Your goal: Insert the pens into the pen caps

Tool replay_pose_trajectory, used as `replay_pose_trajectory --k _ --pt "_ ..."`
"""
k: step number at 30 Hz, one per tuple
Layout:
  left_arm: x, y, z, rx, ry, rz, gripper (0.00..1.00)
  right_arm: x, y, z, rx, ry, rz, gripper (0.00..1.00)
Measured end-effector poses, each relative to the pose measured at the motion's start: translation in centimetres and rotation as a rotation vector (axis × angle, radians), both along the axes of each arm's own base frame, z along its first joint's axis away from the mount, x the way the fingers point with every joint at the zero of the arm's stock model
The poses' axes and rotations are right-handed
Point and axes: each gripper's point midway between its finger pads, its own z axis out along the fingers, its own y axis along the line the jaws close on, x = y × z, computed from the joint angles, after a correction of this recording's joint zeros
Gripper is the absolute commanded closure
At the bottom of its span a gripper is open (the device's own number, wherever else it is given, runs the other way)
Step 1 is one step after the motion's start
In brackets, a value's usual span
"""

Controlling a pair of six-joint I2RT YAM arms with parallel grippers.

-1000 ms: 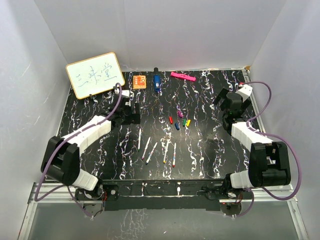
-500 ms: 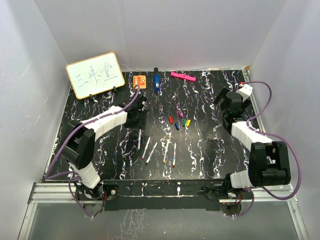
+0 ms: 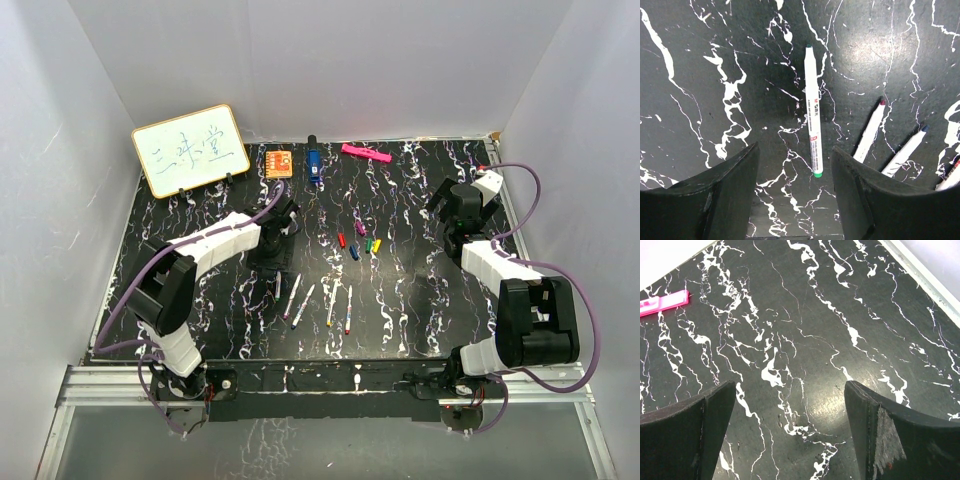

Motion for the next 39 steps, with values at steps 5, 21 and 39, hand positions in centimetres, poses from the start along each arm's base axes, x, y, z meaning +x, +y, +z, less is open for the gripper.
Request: replay_pose_trajectory --k 5,21,39 --pt "-0.5 -0.2 -0.2 -0.011 0.025 0.008 0.43 -0.1 0.0 -0.2 0.004 0.007 -0.006 0.18" --pt "-0.9 -0.7 -2.0 0.002 0.072 0.005 0.42 0.4 1.3 -0.1 0.069 -0.014 0.073 0.02" --pt "-1.1 -0.6 -2.9 0.017 0.092 0.006 0.53 1.4 1.4 1.2 0.22 -0.096 0.164 0.02"
